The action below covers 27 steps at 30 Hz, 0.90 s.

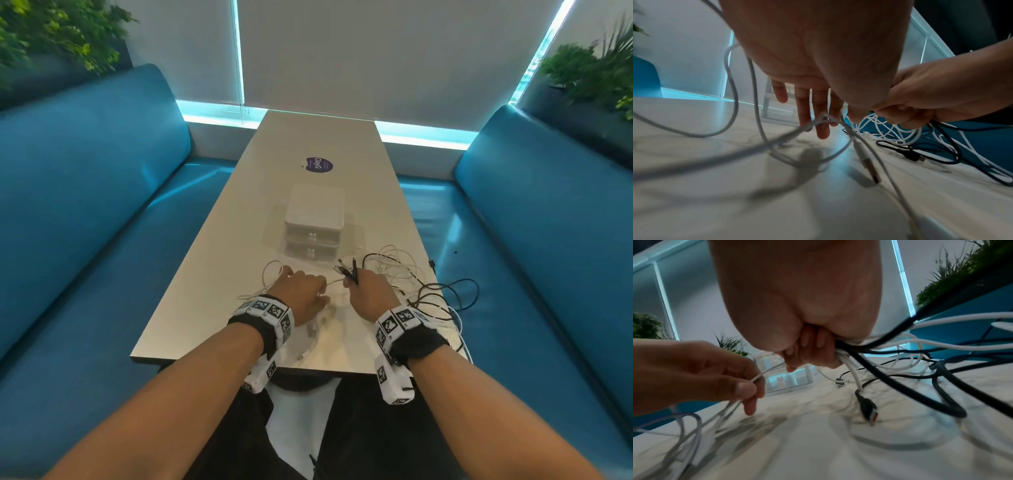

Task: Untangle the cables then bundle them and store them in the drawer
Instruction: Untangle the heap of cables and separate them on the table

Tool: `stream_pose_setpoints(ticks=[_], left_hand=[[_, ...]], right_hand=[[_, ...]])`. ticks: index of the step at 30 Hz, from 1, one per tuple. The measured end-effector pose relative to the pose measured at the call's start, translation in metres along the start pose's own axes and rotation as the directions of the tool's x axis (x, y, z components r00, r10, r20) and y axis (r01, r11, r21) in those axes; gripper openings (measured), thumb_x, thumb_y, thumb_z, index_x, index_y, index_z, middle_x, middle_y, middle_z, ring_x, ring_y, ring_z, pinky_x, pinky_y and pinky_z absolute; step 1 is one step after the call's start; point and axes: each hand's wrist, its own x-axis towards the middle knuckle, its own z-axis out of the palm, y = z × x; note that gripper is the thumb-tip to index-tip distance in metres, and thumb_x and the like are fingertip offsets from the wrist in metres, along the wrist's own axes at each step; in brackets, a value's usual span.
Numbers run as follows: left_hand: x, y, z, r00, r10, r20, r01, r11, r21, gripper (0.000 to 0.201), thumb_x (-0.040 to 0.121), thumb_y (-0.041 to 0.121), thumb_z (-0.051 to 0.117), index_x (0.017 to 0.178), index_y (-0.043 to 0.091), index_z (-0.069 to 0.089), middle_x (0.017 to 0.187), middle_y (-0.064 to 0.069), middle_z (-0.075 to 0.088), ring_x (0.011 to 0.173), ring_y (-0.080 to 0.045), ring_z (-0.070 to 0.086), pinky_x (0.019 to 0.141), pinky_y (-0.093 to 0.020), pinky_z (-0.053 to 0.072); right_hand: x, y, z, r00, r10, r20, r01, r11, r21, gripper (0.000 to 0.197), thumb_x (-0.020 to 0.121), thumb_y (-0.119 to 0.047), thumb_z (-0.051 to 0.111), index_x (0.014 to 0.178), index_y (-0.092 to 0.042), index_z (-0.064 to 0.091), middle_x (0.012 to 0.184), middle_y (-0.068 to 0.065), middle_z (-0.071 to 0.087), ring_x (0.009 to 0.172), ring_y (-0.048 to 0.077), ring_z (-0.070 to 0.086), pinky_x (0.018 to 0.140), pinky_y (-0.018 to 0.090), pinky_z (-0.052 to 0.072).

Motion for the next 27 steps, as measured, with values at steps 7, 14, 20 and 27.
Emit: stream_pose_setpoints(ticks=[7,14,20,27], left_hand=[[-0.006,-0.017,0.007,0.999,-0.047,0.003,0.046,0.997,0.055,0.028,0.107,0.032,0.031,0.115,0.024,0.056,0.106,0.001,0.066,0.105,-0.024,0.058,0.108,-0.048,0.022],[-0.004,-0.004,0.003,0.999,-0.028,0.026,0.027,0.999,0.038,0.023,0.107,0.027,0.027,0.101,0.02,0.048,0.087,-0.005,0.067,0.085,-0.028,0.058,0.103,-0.046,0.028],[0.0,0.006,0.002,0.998,0.054,0.029,-0.055,0.998,0.01,0.019,0.106,0.023,0.035,0.106,0.021,0.053,0.085,-0.002,0.067,0.083,-0.028,0.061,0.097,-0.044,0.031],[-0.006,-0.009,0.005,1.0,0.012,-0.028,-0.016,0.989,-0.146,0.021,0.106,0.038,0.041,0.107,0.018,0.05,0.091,-0.004,0.068,0.087,-0.03,0.057,0.082,-0.035,0.034]], right_hand=[[0.005,0.019,-0.01,0.986,0.139,-0.095,-0.142,0.989,-0.028,0.028,0.099,-0.029,0.044,0.115,-0.016,0.063,0.11,0.011,0.066,0.101,0.031,0.062,0.084,0.038,0.05],[-0.005,0.006,0.002,0.993,-0.012,-0.12,0.01,1.0,-0.018,0.028,0.101,-0.031,0.042,0.115,-0.013,0.059,0.101,0.016,0.066,0.092,0.037,0.064,0.079,0.044,0.054],[-0.009,-0.006,0.011,0.98,-0.197,-0.002,0.197,0.98,0.037,0.023,0.101,-0.023,0.046,0.108,-0.01,0.063,0.098,0.013,0.069,0.091,0.032,0.064,0.077,0.038,0.05],[-0.008,0.004,0.007,0.993,-0.087,0.077,0.098,0.984,-0.15,0.022,0.098,-0.029,0.047,0.103,-0.015,0.063,0.097,0.01,0.067,0.09,0.031,0.065,0.077,0.039,0.053]])
